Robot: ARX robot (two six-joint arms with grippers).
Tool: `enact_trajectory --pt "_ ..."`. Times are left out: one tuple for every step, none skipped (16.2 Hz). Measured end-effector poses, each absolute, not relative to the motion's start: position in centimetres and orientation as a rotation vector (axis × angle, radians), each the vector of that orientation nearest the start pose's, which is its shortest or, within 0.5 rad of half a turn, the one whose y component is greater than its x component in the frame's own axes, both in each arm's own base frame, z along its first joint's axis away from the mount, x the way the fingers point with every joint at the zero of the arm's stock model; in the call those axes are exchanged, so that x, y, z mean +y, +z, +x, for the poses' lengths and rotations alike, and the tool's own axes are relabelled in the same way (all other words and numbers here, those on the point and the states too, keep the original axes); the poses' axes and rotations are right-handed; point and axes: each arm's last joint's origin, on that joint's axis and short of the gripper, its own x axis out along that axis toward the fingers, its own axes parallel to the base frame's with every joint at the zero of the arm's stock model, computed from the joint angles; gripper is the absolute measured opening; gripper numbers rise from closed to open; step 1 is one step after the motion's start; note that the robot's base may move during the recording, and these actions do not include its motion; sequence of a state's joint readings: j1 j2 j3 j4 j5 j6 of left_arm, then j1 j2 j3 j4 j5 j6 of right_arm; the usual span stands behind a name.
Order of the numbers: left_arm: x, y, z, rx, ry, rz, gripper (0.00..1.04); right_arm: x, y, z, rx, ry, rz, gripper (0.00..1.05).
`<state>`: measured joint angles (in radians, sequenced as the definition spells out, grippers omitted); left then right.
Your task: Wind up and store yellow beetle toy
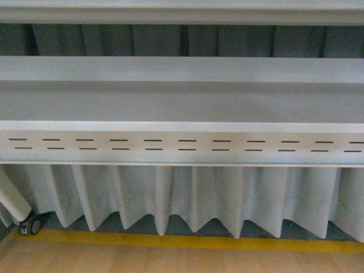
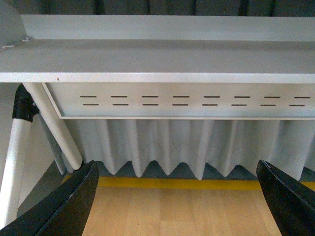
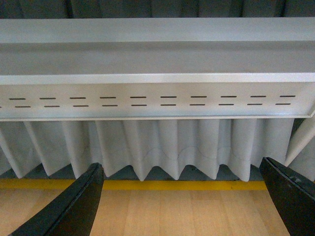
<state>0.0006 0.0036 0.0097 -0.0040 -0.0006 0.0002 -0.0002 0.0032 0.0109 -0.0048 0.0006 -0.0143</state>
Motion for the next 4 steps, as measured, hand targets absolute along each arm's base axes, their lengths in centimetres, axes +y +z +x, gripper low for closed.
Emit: enact_trajectory --pt "0.01 16.62 9.73 -0.002 0.001 0.0 0.98 0.0 16.65 9.72 -0.003 -0.001 -0.014 0.98" --pt "0.01 16.62 9.73 -0.002 0.001 0.0 0.98 0.0 16.65 9.72 -0.003 -0.001 -0.014 0.98" --pt "0.01 16.62 9.73 -0.002 0.001 0.0 0.98 0.0 16.65 9.72 -0.003 -0.001 -0.014 0.98" --pt "0.01 16.62 9.73 -0.002 0.001 0.0 0.98 0.0 16.65 9.72 -0.003 -0.001 -0.014 0.98"
